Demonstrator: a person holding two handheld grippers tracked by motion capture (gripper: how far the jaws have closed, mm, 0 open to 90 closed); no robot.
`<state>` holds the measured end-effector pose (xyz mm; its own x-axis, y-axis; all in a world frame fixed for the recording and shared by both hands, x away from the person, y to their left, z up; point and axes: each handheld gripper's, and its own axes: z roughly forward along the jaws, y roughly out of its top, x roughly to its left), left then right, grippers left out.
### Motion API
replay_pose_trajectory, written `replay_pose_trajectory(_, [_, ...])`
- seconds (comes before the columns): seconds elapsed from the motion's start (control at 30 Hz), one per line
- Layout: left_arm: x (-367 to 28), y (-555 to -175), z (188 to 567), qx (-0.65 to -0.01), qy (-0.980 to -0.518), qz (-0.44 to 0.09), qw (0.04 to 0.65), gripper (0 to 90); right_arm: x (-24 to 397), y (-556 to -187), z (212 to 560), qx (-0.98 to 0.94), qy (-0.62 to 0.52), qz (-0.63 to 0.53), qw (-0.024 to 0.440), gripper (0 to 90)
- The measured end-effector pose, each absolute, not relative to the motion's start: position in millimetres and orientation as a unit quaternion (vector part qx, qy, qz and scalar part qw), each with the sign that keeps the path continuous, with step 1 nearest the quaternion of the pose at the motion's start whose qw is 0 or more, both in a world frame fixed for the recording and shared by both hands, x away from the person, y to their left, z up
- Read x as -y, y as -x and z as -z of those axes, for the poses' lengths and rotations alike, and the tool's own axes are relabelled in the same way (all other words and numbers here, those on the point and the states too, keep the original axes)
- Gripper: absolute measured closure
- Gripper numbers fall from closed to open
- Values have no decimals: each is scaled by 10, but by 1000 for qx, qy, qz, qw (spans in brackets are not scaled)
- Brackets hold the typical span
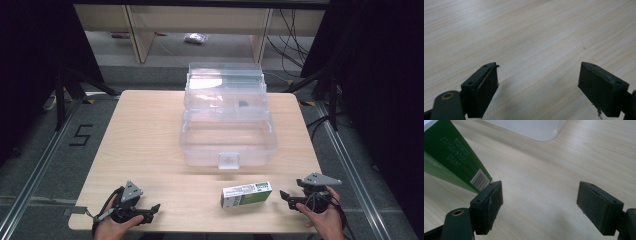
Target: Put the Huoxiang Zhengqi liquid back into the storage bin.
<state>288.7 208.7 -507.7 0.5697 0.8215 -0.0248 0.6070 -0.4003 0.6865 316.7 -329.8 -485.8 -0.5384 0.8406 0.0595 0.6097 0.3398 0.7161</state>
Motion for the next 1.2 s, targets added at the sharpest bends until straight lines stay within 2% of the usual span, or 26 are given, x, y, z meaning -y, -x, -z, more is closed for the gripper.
replay_pose_trajectory(0.13, [-2081,-2885,5086,-440,-815,-159,342,154,3298,-3162,4815,-804,-447,-346,182,213])
replay_pose_trajectory(0.17, [-2076,-2888,5105,-448,-810,-161,343,154,3282,-3166,4761,-812,-443,-345,161,208])
replay_pose_trajectory(0.33, [-2066,-2877,5104,-443,-812,-166,341,154,3190,-3154,4612,-827,-408,-332,197,217])
replay_pose_trajectory(0.47, [-2059,-2861,5096,-437,-818,-156,340,154,3139,-3130,4487,-839,-387,-328,199,213])
replay_pose_trajectory(0.5, [-2059,-2861,5096,-437,-818,-156,340,154,3106,-3092,4455,-837,-400,-326,185,212])
replay_pose_trajectory(0.67, [-2039,-2811,5083,-444,-805,-168,355,154,3030,-3045,4346,-852,-372,-321,180,207])
replay_pose_trajectory(0.73, [-2061,-2791,5066,-440,-810,-159,353,154,2986,-3028,4305,-855,-364,-325,176,206])
replay_pose_trajectory(1.2, [-2132,-2787,5072,-439,-816,-162,340,154,2546,-3083,4029,-897,-263,-310,173,190])
